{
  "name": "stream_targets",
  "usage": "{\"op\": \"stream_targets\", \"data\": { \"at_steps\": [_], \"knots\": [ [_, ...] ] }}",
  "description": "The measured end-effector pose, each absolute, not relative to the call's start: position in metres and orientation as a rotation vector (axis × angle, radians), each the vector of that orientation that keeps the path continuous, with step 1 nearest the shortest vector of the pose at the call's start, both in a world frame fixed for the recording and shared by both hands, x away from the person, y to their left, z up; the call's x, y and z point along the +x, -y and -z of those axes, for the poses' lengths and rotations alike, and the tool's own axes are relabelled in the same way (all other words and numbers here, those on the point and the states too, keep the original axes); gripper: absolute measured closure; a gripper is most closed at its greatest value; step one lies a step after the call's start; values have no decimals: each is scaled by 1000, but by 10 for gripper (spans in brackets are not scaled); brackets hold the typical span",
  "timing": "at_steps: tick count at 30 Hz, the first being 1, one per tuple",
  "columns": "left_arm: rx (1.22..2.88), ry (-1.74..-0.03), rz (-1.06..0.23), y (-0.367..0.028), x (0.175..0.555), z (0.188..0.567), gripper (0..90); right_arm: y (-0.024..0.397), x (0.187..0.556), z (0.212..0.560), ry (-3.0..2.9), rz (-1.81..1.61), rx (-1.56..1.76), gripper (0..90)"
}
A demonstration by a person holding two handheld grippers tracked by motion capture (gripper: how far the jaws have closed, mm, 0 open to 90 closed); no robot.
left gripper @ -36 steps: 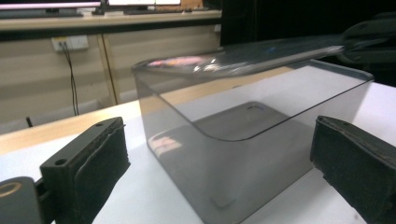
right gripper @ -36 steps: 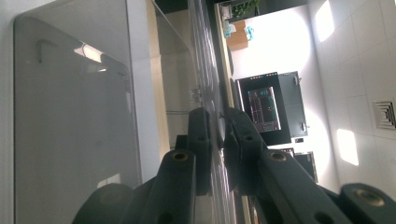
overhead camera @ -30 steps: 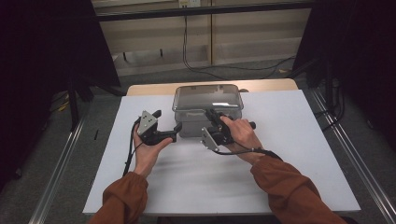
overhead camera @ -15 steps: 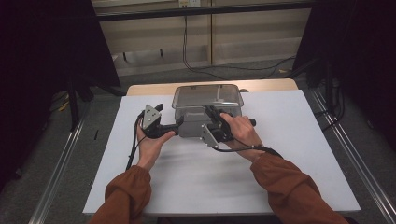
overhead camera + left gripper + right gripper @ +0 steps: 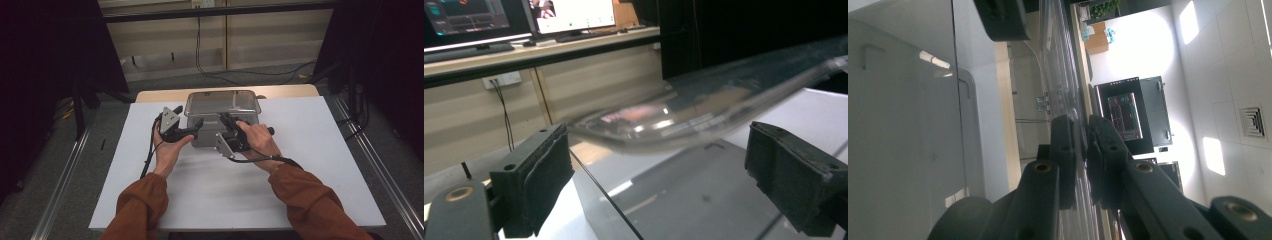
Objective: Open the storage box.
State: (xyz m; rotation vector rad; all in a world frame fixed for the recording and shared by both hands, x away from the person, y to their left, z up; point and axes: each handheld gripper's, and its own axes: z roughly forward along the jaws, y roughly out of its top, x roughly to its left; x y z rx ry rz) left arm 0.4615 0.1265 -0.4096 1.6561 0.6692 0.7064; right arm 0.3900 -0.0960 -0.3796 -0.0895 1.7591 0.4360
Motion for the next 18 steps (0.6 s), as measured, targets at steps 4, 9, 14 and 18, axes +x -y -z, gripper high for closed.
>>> {"op": "stream_targets", "data": {
  "at_steps": [4, 9, 14, 18],
  "knots": [
    [1628, -677, -711, -128, 463, 408, 113, 96, 390, 380, -1760, -435, -93, 822],
    [1637, -677, -712, -132, 462, 405, 109, 97, 390, 380, -1761, -435, -89, 819],
    [1635, -664, -734, -132, 461, 404, 125, 96, 390, 380, -1762, -435, -91, 816],
    [1630, -656, -745, -132, 462, 404, 158, 96, 390, 382, -1763, -434, -94, 814]
  ]
}}
